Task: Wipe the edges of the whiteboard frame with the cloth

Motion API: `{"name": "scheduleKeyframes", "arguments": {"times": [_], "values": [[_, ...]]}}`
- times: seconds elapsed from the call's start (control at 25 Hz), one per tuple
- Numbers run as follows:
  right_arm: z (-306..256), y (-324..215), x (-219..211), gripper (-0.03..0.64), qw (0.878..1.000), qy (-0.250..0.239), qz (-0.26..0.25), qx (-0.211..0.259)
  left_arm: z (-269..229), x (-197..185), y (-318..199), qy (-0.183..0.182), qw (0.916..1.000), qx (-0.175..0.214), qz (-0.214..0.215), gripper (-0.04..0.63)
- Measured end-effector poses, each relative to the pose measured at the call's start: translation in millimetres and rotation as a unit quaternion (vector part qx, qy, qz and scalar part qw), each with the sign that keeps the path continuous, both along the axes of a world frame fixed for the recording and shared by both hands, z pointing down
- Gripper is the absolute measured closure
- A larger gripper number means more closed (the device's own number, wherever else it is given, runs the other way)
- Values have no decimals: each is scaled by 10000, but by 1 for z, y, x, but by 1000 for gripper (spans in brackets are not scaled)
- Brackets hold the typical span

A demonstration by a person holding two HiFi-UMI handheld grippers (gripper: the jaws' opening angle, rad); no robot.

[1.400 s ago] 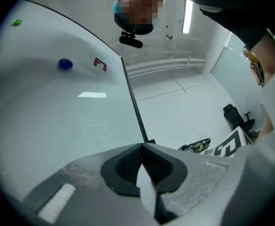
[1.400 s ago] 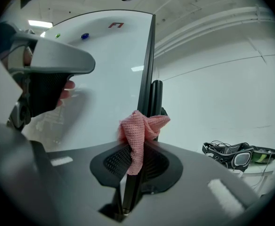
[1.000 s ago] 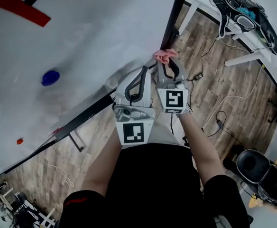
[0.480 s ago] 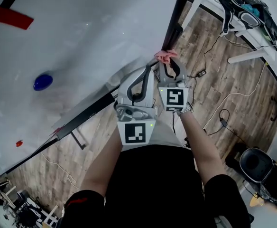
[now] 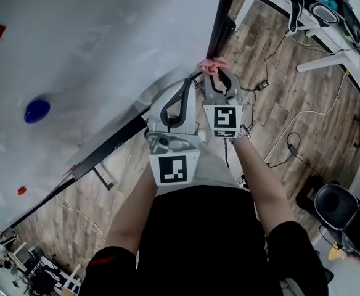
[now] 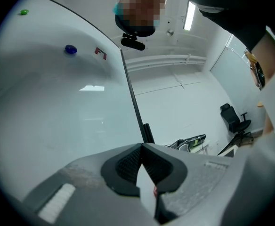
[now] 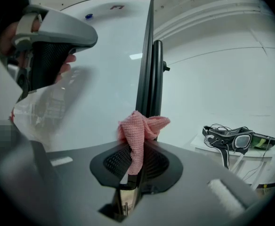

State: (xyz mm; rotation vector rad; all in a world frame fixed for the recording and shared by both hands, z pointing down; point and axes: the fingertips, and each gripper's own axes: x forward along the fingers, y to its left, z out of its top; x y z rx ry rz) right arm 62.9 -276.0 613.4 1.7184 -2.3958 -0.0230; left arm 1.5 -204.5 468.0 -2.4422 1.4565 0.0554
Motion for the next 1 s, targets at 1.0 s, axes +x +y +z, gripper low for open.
{"name": "scheduleKeyframes", "arguments": {"times": [1.0], "values": [[63,-2,2,565,9980,309,-163,-523,29,4,2,21,9995,-300,-34,595]]}}
